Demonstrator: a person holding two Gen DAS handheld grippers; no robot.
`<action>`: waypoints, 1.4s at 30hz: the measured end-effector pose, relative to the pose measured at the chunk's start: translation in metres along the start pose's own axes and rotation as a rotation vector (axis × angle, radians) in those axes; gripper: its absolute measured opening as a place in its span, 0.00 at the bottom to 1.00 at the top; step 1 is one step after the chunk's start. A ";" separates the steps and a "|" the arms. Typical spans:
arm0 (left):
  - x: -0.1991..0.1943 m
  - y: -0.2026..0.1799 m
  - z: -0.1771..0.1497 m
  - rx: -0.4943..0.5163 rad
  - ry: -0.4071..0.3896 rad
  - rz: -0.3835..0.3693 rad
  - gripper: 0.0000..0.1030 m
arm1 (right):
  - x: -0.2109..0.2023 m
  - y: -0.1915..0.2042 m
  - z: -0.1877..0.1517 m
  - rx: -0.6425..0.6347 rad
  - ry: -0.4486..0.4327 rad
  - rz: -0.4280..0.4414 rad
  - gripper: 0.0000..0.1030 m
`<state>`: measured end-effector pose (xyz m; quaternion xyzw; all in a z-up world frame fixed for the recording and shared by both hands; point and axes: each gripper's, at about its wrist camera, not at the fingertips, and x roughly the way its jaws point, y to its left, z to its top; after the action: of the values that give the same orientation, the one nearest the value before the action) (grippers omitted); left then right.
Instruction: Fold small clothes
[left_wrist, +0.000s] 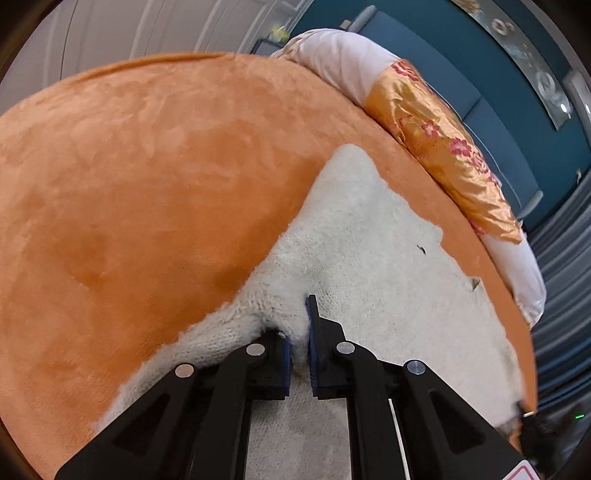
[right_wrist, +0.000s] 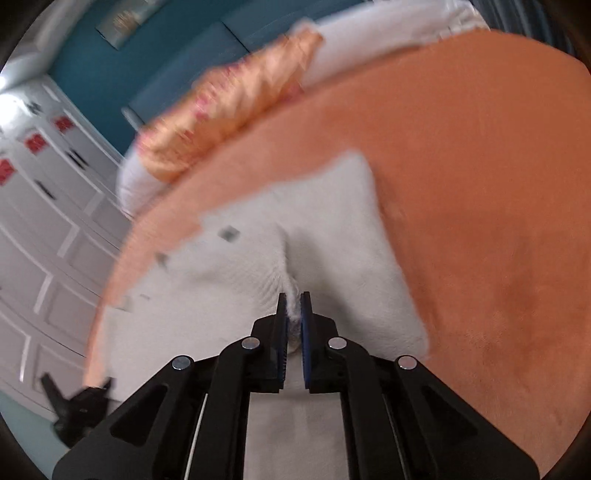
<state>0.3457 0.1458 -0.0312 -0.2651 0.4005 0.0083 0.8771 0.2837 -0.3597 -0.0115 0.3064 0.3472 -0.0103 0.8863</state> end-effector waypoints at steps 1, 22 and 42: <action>0.001 -0.003 -0.002 0.019 -0.009 0.016 0.10 | 0.007 -0.001 -0.001 -0.020 0.016 -0.031 0.05; 0.002 0.007 -0.016 0.017 -0.100 -0.037 0.13 | 0.170 0.260 -0.069 -0.611 0.373 0.095 0.08; 0.001 0.012 -0.021 0.006 -0.125 -0.076 0.14 | 0.239 0.354 -0.099 -0.711 0.429 0.102 0.00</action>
<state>0.3286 0.1461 -0.0486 -0.2766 0.3347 -0.0096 0.9008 0.4865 0.0293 -0.0272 -0.0069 0.4901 0.2180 0.8439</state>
